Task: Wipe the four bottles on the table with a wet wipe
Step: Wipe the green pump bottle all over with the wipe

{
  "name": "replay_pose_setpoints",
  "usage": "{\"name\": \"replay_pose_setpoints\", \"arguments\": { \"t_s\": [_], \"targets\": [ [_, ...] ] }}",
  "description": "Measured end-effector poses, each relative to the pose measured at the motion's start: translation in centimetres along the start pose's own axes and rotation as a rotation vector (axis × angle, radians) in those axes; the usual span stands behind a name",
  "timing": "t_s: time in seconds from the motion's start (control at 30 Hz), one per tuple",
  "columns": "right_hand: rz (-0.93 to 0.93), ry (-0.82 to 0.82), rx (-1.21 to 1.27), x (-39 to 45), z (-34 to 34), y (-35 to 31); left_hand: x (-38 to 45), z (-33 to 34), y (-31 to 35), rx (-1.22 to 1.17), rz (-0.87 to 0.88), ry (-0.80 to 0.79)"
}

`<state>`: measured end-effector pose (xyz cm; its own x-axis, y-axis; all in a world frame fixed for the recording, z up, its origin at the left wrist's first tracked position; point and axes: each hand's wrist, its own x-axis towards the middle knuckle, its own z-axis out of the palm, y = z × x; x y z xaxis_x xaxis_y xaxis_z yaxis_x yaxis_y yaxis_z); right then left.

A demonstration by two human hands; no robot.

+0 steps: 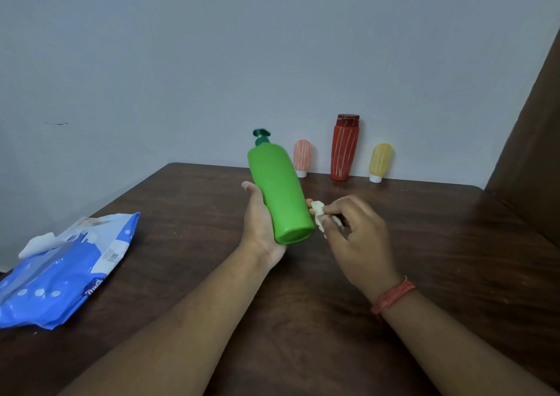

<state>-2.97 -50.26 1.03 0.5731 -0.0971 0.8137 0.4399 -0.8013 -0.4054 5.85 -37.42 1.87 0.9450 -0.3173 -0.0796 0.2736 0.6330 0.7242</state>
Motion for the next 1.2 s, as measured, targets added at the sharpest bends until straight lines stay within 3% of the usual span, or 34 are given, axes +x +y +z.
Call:
{"name": "replay_pose_setpoints", "arguments": {
  "t_s": [0.1, 0.23, 0.4, 0.7, 0.87, 1.0, 1.2],
  "targets": [
    [0.377, -0.09, 0.317, -0.3, 0.2, 0.7, -0.1, -0.4, -0.2, 0.235, 0.035, -0.081],
    [0.531, -0.064, 0.485, -0.3, 0.1, 1.6, -0.3, -0.3, -0.8, 0.421, 0.036, -0.133],
    [0.53, -0.074, 0.489, -0.4, 0.3, 2.8, 0.3, -1.0, -0.6, 0.407, -0.002, -0.259],
    [0.514, -0.119, 0.434, -0.5, 0.3, 3.6, 1.0, -2.2, -0.6, 0.414, 0.012, -0.256],
    [0.512, -0.156, 0.441, -0.5, -0.3, 3.9, 0.2, -2.3, -0.8, 0.49, 0.107, -0.185],
    [0.517, -0.111, 0.412, -0.4, -0.8, 4.6, -0.7, -2.9, -1.2, 0.6, 0.233, -0.021],
    [0.592, -0.021, 0.442, -0.3, -1.8, 5.6, -5.0, -3.0, -1.5, 0.982, 0.311, 0.161]
  ]
}}
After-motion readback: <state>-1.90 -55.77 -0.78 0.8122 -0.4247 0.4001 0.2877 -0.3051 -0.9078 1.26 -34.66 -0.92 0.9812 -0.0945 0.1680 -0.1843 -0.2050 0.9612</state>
